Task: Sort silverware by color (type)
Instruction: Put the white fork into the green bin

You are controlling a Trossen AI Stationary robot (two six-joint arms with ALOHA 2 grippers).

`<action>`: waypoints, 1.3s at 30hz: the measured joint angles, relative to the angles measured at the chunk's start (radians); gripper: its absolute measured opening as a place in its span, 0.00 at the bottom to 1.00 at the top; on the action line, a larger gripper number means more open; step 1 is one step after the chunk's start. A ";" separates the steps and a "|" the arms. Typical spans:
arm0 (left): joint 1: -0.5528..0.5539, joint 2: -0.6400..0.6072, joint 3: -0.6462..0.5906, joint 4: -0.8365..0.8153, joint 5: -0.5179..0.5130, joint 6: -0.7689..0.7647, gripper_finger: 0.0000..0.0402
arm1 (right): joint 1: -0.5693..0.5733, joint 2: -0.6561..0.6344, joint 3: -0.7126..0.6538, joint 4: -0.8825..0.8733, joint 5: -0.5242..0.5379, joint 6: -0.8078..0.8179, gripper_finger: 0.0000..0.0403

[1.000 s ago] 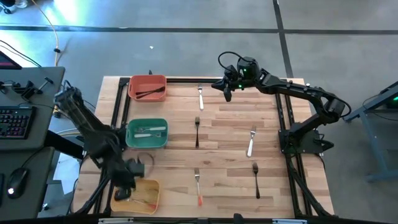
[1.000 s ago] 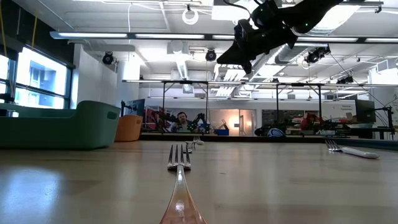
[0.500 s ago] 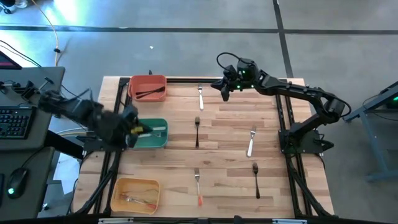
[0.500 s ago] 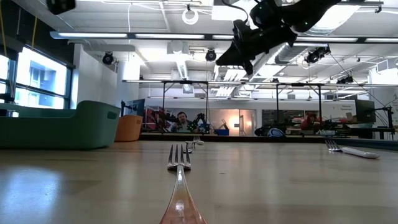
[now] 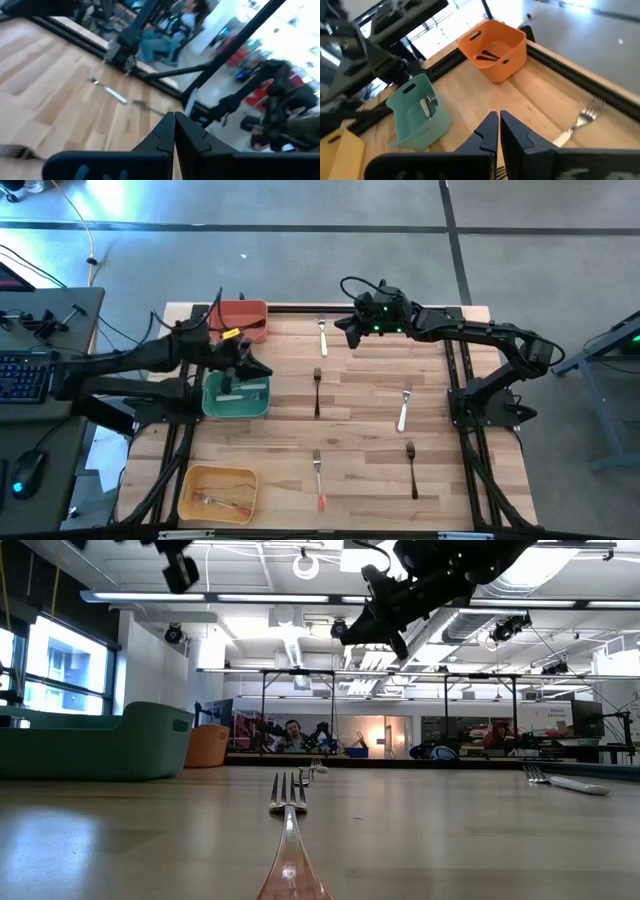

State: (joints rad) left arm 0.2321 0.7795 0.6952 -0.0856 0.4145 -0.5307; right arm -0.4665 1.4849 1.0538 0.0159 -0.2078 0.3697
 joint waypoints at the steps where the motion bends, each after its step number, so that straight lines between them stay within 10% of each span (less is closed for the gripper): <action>1: 0.026 0.009 -0.033 0.073 0.038 -0.029 0.00 | 0.003 0.000 0.000 -0.008 0.010 0.027 0.00; 24: 0.390 0.165 -0.154 0.288 0.230 -0.045 0.00 | 0.406 0.000 -0.014 -1.076 0.118 0.832 0.38; 39: 0.489 0.210 -0.154 0.295 0.281 -0.011 0.00 | 0.432 0.001 -0.295 -0.881 0.151 1.177 0.29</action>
State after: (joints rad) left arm 0.7208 0.9897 0.5415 0.2095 0.6957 -0.5417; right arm -0.0345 1.4857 0.7586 -0.8647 -0.0568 1.5469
